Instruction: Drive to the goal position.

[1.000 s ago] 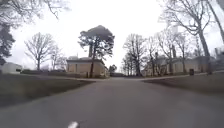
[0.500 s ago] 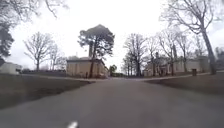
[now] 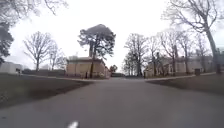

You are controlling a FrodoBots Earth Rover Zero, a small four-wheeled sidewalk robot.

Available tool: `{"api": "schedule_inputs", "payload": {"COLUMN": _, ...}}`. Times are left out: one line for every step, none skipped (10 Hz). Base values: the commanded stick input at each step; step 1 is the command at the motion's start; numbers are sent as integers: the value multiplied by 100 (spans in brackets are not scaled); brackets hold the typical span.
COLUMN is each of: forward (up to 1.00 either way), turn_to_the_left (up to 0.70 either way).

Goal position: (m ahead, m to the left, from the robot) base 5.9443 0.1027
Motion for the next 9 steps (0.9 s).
{"api": "schedule_inputs", "payload": {"forward": 100, "turn_to_the_left": 0}}
{"api": "schedule_inputs", "payload": {"forward": 100, "turn_to_the_left": 0}}
{"api": "schedule_inputs", "payload": {"forward": 100, "turn_to_the_left": 0}}
{"api": "schedule_inputs", "payload": {"forward": 100, "turn_to_the_left": 0}}
{"api": "schedule_inputs", "payload": {"forward": 100, "turn_to_the_left": 0}}
{"api": "schedule_inputs", "payload": {"forward": 100, "turn_to_the_left": 0}}
{"api": "schedule_inputs", "payload": {"forward": 100, "turn_to_the_left": 0}}
{"api": "schedule_inputs", "payload": {"forward": 100, "turn_to_the_left": 0}}
{"api": "schedule_inputs", "payload": {"forward": 100, "turn_to_the_left": 0}}
